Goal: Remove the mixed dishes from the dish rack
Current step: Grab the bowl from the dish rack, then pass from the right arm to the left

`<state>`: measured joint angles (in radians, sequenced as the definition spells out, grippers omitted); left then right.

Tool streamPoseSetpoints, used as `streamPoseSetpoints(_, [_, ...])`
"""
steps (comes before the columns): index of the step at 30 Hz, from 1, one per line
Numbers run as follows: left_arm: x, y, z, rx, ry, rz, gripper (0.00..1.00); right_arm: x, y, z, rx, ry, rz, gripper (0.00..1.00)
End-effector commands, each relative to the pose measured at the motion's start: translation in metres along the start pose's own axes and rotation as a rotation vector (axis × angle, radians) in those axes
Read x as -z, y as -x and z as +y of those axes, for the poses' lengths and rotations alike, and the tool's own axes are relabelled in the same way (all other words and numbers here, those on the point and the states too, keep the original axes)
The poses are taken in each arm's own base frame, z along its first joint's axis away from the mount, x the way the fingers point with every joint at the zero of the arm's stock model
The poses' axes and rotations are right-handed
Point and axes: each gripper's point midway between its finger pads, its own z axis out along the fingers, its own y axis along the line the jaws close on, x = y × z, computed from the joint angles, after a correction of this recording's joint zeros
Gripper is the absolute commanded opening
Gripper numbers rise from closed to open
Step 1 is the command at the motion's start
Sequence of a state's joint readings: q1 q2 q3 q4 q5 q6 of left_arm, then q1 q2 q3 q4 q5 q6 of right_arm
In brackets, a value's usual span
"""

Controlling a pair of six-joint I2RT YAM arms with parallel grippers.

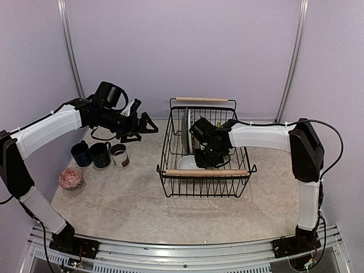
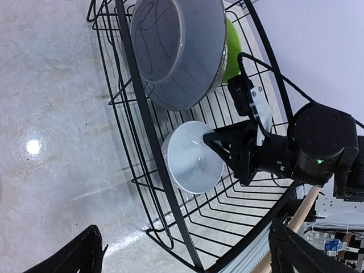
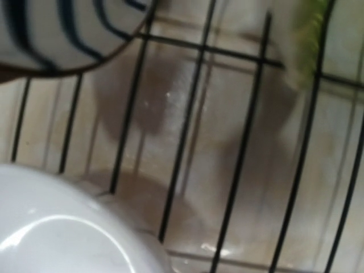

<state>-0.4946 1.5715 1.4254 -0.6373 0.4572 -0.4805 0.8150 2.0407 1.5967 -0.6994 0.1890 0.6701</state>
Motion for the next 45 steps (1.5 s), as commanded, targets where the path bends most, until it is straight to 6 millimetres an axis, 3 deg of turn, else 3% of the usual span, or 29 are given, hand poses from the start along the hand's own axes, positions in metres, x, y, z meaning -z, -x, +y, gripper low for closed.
streamPoseSetpoints(1, [0.007,-0.003,0.001,-0.023,0.026,-0.009,0.96,0.017,0.013,0.004,-0.003,-0.016,-0.076,0.06])
streamPoseSetpoints(3, [0.007,-0.003,0.001,-0.022,0.025,-0.009,0.96,0.026,0.018,0.000,-0.011,-0.023,-0.102,0.00])
streamPoseSetpoints(14, [0.012,-0.001,0.001,-0.035,0.036,-0.028,0.96,0.102,0.049,-0.011,0.004,-0.049,-0.274,0.00])
streamPoseSetpoints(19, [0.012,-0.001,-0.007,-0.043,-0.004,-0.027,0.93,0.138,0.076,0.007,0.050,-0.025,-0.358,0.00])
streamPoseSetpoints(23, [0.020,0.000,-0.018,-0.074,-0.054,-0.055,0.93,0.155,0.095,0.028,0.083,-0.022,-0.415,0.00])
streamPoseSetpoints(30, [0.030,0.002,-0.030,-0.110,-0.097,-0.097,0.93,0.166,0.115,0.066,0.140,-0.005,-0.467,0.00])
streamPoseSetpoints(37, [0.043,0.006,-0.032,-0.141,-0.066,-0.175,0.90,0.173,0.120,0.097,0.183,0.033,-0.506,0.00])
streamPoseSetpoints(45, [0.024,0.001,-0.010,-0.123,0.101,-0.118,0.74,0.178,0.117,0.121,0.206,0.078,-0.536,0.00])
